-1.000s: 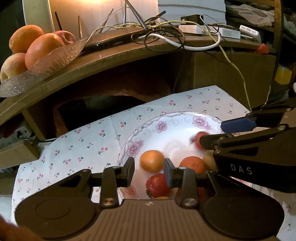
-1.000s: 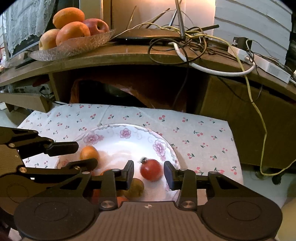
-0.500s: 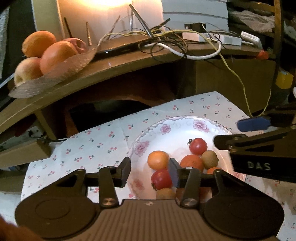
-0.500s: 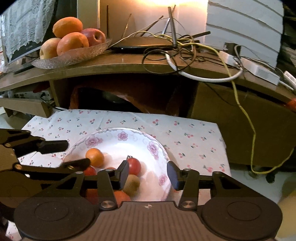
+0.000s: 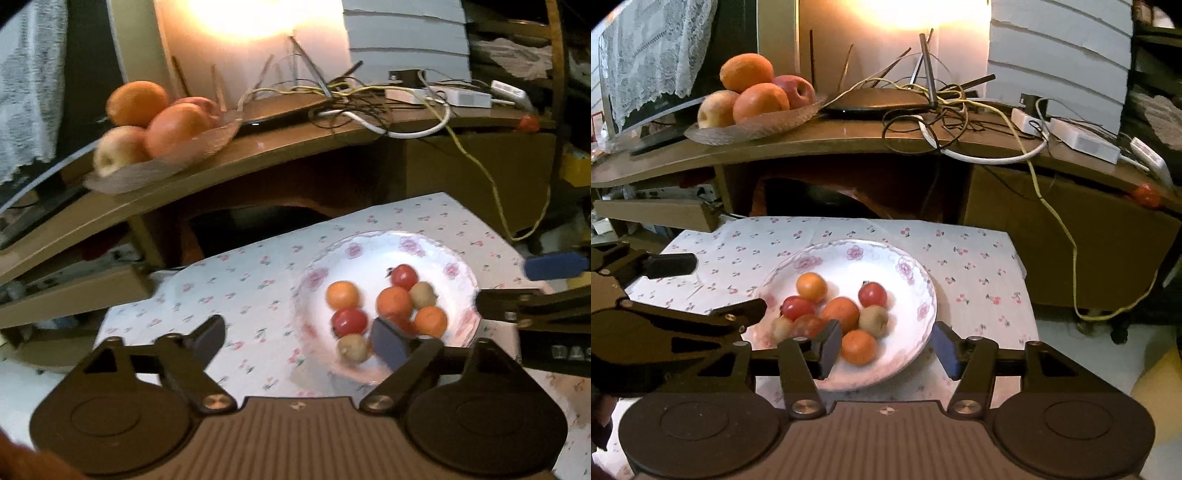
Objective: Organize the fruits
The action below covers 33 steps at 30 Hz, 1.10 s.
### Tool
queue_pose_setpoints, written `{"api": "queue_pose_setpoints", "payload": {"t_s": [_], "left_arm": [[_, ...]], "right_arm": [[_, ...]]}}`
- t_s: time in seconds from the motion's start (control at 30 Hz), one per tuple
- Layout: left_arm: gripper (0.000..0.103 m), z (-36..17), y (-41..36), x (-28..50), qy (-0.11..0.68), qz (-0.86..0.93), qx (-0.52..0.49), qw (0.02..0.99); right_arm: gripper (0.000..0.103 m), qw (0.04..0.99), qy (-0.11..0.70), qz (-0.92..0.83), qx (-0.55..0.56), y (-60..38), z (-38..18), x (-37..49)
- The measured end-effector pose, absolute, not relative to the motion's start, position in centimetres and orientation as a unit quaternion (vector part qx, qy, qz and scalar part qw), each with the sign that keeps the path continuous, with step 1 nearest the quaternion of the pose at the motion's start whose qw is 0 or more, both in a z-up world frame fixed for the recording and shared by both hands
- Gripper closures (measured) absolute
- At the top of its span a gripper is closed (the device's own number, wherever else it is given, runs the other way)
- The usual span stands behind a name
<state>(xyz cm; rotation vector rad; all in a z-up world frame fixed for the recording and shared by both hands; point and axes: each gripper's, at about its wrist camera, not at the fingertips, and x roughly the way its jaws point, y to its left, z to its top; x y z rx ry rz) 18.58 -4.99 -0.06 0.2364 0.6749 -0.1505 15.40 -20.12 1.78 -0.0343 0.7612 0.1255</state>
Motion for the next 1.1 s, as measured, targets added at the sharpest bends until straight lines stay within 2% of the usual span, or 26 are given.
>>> {"api": "queue_pose_setpoints", "payload": {"t_s": [0.17,0.4,1.1], "left_arm": [[0.000,0.2,-3.9,15.9,0.331,-0.051,0.124,0.934],[0.000,0.4,-2.6,11.7,0.336,-0.041,0.115,0.934],[0.000,0.1,-1.4,4.1,0.354,-0.055,0.097,0.929]], "right_arm": [[0.047,0.927,0.370,0.056,-0.005,-19.9,2.2,12.5],[0.044,0.926,0.373,0.059,-0.003,-18.9,2.3,9.1],[0.043,0.925,0.376,0.058,-0.010,-16.8,2.1,1.8]]}}
